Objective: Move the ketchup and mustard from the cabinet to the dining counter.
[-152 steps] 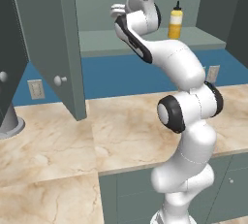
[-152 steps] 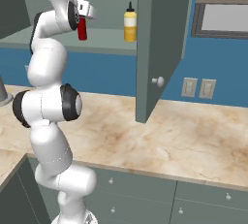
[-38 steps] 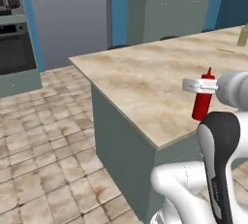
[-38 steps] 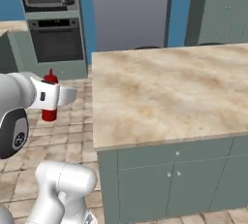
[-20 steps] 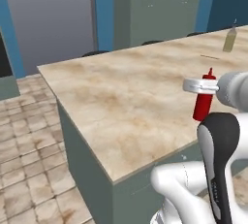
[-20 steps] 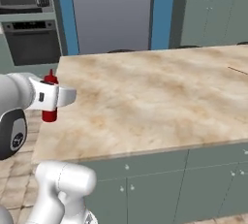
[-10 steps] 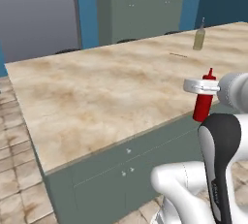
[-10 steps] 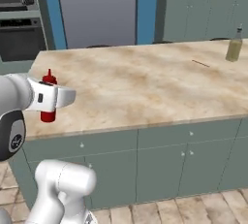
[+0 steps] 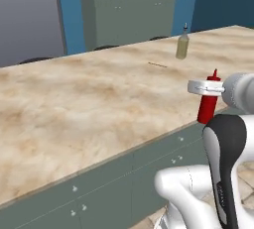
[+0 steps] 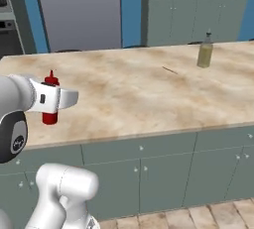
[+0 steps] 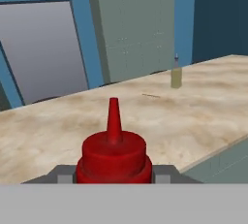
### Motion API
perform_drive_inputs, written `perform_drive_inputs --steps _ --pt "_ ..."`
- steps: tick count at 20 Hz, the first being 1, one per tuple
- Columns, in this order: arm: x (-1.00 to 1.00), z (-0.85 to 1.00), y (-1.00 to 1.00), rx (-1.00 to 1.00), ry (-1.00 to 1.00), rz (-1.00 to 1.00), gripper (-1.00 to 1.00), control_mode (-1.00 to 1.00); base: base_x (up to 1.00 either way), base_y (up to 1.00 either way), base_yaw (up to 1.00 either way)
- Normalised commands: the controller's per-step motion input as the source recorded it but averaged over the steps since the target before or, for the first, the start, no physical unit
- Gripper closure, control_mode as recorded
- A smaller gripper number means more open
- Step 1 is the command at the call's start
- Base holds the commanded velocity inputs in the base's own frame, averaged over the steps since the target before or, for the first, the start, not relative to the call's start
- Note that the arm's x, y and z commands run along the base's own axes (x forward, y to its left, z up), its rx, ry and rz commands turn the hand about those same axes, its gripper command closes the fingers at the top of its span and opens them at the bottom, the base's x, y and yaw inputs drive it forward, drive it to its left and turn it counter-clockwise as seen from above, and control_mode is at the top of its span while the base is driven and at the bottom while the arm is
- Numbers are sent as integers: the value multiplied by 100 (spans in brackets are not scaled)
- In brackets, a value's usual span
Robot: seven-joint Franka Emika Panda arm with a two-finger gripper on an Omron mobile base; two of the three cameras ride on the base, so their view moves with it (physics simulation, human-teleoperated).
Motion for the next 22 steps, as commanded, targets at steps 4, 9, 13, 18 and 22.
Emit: perform_drive_inputs --steps 4,9,13,18,22 --pt "0 0 0 0 0 0 100 100 69 -100 0" --pt "0 0 0 0 0 0 100 100 63 -100 0" --pt "0 0 0 0 0 0 100 100 63 -100 2" --pt "0 0 0 0 0 0 100 100 82 -100 9" --pt "0 0 0 0 0 0 100 100 100 -98 12"
